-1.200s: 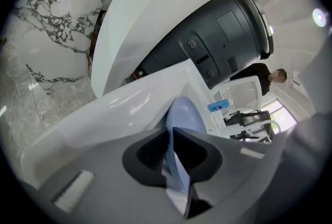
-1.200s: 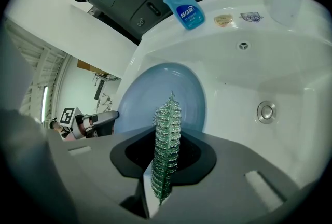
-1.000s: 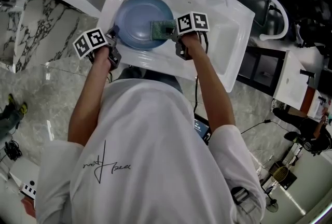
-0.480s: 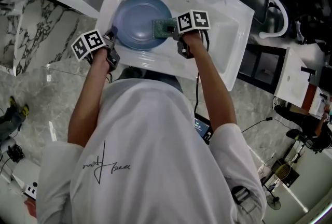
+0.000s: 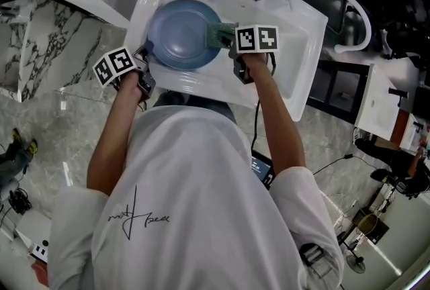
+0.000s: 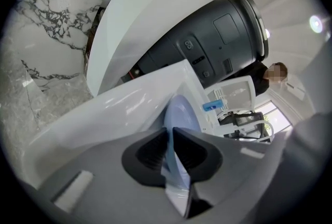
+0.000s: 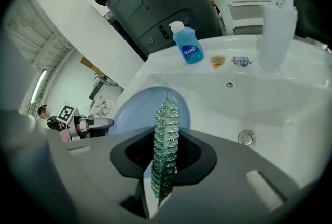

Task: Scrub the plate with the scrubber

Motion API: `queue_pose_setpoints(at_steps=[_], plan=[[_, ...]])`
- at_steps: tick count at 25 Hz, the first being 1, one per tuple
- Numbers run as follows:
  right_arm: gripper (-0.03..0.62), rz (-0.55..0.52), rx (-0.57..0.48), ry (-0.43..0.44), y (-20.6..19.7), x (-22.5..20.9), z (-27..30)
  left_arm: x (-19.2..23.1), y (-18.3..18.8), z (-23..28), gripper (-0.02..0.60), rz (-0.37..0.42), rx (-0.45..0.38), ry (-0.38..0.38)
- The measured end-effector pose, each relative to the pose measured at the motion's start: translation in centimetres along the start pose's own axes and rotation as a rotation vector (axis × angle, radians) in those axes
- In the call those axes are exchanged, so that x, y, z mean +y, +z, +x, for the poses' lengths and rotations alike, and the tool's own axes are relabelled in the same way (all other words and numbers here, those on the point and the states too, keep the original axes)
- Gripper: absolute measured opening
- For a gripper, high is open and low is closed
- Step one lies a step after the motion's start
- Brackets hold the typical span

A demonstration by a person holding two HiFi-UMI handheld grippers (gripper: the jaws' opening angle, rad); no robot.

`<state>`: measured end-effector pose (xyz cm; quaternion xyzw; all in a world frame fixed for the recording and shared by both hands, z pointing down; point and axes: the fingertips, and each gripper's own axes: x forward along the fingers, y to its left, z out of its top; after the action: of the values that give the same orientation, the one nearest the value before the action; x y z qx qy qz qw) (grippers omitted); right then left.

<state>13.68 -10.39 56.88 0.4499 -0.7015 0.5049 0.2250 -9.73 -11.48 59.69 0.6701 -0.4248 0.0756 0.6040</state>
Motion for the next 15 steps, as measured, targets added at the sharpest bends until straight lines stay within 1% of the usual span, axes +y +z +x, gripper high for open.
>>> queue_pose_setpoints(at_steps=[4,9,11,15], plan=[[0.063,-0.032,-0.078,0.009,0.6,1.1,-1.0,0.1,-0.3,-0.9,0.089,-0.004,-0.014,-0.006],[0.063,-0.075,-0.172,0.0,1.1,2.4,-2.0,0.3,0.1,-2.1,0.089,0.015,-0.033,-0.008],[0.063,-0.087,-0.204,-0.003,1.3,3.0,-2.4,0.1,0.4,-2.7,0.089,0.046,-0.041,-0.004],[0.063,-0.103,-0.261,-0.015,1.7,4.0,-3.5,-1.1,1.2,-3.6,0.089,0.154,-0.062,-0.006]])
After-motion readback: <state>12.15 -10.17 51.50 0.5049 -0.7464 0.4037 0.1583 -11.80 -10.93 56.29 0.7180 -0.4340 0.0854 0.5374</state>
